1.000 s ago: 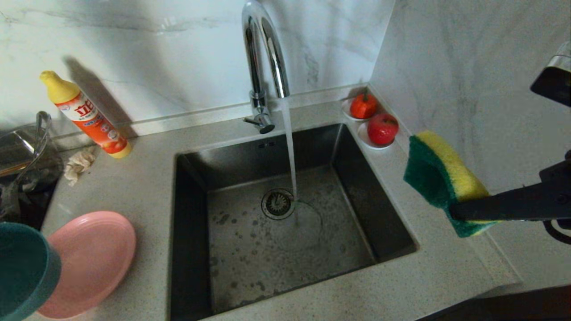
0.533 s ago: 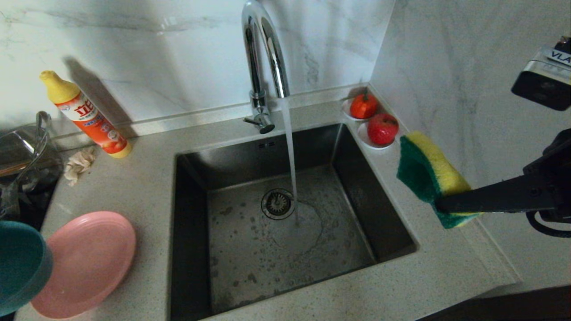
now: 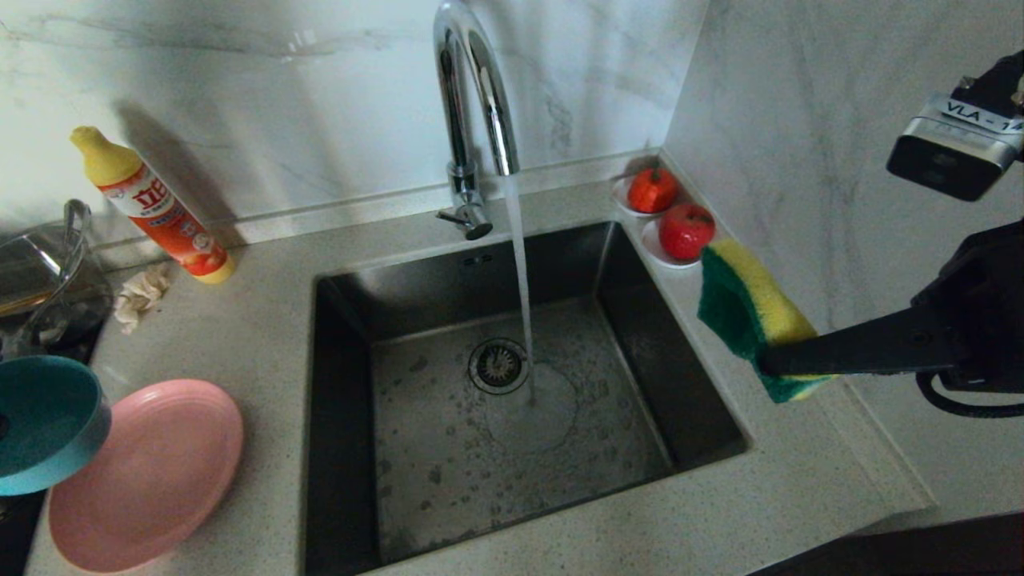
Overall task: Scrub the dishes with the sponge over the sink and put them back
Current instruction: Place the bowl on the table
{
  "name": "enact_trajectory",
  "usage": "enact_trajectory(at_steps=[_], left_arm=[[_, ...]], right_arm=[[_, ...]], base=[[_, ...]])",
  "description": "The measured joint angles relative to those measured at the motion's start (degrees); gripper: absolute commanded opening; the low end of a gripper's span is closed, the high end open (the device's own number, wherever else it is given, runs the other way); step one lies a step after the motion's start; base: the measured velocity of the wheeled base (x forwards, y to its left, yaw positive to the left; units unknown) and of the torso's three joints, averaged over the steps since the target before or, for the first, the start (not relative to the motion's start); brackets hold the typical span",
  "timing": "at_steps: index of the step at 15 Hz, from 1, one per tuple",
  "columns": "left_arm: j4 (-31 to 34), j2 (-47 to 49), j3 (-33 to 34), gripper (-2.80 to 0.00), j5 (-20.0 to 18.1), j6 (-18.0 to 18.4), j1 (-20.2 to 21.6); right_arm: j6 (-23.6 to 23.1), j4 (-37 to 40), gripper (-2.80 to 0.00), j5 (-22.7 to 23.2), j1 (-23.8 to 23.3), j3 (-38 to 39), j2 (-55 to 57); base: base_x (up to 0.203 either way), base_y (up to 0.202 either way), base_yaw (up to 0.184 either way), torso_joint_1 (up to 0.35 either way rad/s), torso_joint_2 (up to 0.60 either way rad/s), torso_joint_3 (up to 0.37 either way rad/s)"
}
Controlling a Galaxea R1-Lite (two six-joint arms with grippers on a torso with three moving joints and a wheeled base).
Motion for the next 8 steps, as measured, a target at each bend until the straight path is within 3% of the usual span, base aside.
enact_trajectory(at_steps=[4,8], left_arm=[[-1.85,4.31,-0.94,-2.8,-1.47,0.04,3.83],[-5.33,7.74,-1.04,-2.8,-6.77,0.36,7.5]], right_arm=[[-0.02,-0.09,-2.8,0.0,-0.07,0.38,0.21],[-0.02,-0.09,-2.8,-0.02,-0.1,0.5,0.22]], base=[[0.0,0.0,0.0,0.0,0.0,0.0],[0.0,0.0,0.0,0.0,0.0,0.0]])
